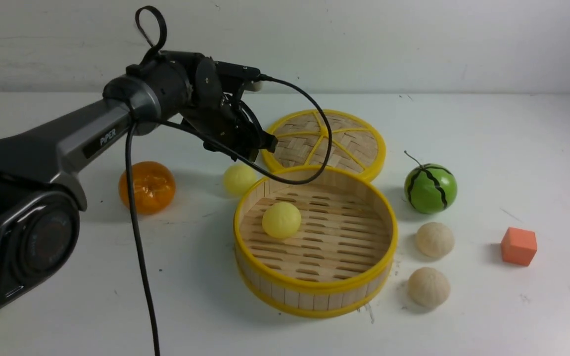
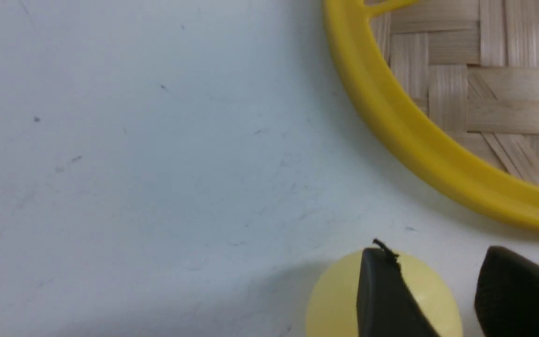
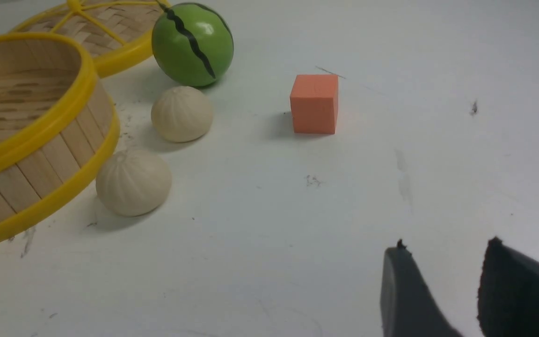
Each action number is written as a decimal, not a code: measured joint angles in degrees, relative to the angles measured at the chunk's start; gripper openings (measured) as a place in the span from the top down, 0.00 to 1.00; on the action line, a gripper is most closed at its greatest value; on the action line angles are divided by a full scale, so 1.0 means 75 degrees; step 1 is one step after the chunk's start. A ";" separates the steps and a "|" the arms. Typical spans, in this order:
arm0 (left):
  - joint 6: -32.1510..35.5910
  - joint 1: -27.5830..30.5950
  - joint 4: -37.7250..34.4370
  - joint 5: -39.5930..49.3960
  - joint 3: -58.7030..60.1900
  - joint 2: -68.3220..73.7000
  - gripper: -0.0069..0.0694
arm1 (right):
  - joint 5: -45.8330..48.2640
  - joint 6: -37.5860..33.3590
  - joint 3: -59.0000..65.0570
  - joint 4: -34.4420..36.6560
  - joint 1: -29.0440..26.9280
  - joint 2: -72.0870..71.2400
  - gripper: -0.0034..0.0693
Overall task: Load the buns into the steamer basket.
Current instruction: Use the left arm to grab a steamed stuffed bun
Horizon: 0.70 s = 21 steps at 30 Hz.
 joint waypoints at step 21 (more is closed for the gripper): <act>-0.0524 0.0000 0.0709 0.1113 -0.0654 0.0167 0.57 | 0.0000 0.0000 0.0000 0.0000 0.0000 0.0000 0.62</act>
